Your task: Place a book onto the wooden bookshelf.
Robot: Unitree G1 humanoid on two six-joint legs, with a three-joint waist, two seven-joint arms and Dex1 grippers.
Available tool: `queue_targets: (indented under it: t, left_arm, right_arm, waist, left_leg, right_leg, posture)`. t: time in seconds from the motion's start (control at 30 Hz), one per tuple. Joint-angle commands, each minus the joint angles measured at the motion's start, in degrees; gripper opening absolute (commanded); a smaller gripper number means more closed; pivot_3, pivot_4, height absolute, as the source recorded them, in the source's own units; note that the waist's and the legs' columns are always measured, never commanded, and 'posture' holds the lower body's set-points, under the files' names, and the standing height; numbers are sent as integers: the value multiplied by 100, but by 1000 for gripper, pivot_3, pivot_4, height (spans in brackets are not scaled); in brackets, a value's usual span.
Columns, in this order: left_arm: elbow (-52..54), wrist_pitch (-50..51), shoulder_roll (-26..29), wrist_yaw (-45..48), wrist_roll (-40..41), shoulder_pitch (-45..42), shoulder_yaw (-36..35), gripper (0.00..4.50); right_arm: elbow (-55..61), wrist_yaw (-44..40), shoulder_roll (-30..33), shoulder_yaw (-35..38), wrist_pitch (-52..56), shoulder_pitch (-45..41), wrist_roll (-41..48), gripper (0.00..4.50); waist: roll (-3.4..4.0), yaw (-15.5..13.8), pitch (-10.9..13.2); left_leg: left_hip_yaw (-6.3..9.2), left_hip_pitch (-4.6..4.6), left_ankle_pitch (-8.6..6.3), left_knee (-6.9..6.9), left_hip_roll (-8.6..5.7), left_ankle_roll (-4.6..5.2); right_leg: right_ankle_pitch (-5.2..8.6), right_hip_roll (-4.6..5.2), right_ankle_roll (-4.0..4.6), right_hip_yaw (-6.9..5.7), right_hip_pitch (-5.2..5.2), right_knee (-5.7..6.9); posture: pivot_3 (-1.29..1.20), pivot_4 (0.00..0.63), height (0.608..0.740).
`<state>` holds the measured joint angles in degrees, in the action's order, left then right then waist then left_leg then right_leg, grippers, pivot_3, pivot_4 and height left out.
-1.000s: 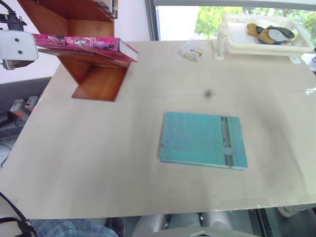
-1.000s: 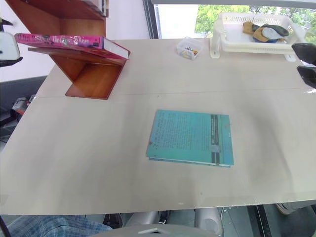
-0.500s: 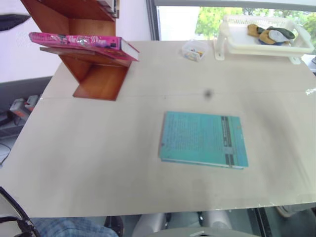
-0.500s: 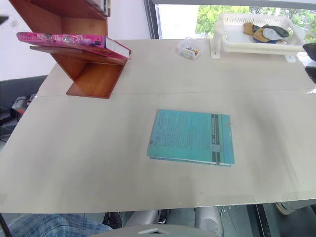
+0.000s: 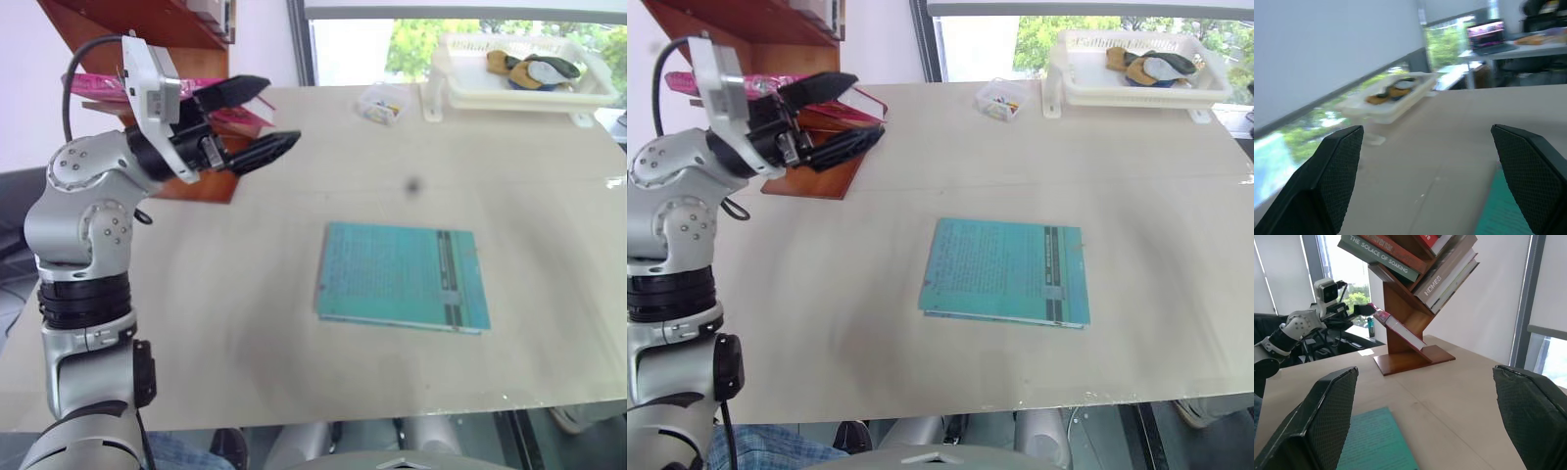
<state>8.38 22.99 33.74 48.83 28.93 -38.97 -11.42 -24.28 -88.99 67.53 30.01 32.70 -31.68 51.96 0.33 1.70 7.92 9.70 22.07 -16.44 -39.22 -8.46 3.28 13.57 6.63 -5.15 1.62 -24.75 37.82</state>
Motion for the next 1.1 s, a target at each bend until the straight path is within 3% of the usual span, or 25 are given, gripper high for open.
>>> queue_targets:
  t: [0.03, 0.1, 0.27, 0.6, 0.87, 1.1]
  left_arm:
    - [166, -573, -853, -1469, -845, 208, 407, 4439]
    - [-43, -1012, -1264, -2113, -1488, 323, 611, 4439]
    - [-840, -1952, -1840, -2809, -2016, 357, 694, 4439]
    - [-2478, -3669, -2693, -3468, -2526, -375, 929, 4439]
    - [-3420, -4124, -2609, -4829, -2973, -779, 495, 4439]
    - [-3689, -4274, -2408, -4842, -2974, -890, 485, 4439]
  right_arm:
    - [239, -258, 158, 387, 49, 54, 89, 4500]
    - [286, -236, 176, 479, 68, 124, 91, 4500]
    - [348, -207, 178, 611, 103, 183, 72, 4500]
    - [567, -116, 87, 752, 114, 355, 88, 4500]
    - [689, -43, 88, 912, 142, 532, 116, 4500]
    - [709, -22, 127, 975, 124, 630, 53, 4500]
  waist:
    - [0, -78, 0]
    - [-13, -182, 7]
    - [-18, -249, 8]
    - [-21, -294, 8]
    - [-23, -253, 9]
    - [-23, -232, 9]
  left_leg:
    - [1, -8, 0, 2, 0, 0]
    - [1, -11, 0, -4, 0, 0]
    - [-5, -9, 0, -6, 4, 0]
    - [-5, -1, -1, -8, 0, 1]
    - [-10, -4, -1, -3, 1, 2]
    - [-21, -10, -1, -1, 4, 2]
  right_leg:
    - [0, 0, 0, -1, 11, -7]
    - [-4, -2, -6, -3, 23, -13]
    - [-8, -5, -6, 5, 17, -10]
    - [-9, 1, -8, -2, 17, -16]
    - [-9, 0, -9, 6, 14, -14]
    - [-9, -4, -10, 17, 12, -9]
  posture:
    - [0, 150, 740]
    - [0, 150, 740]
    - [0, 150, 740]
    - [0, 150, 740]
    - [0, 150, 740]
    - [0, 150, 740]
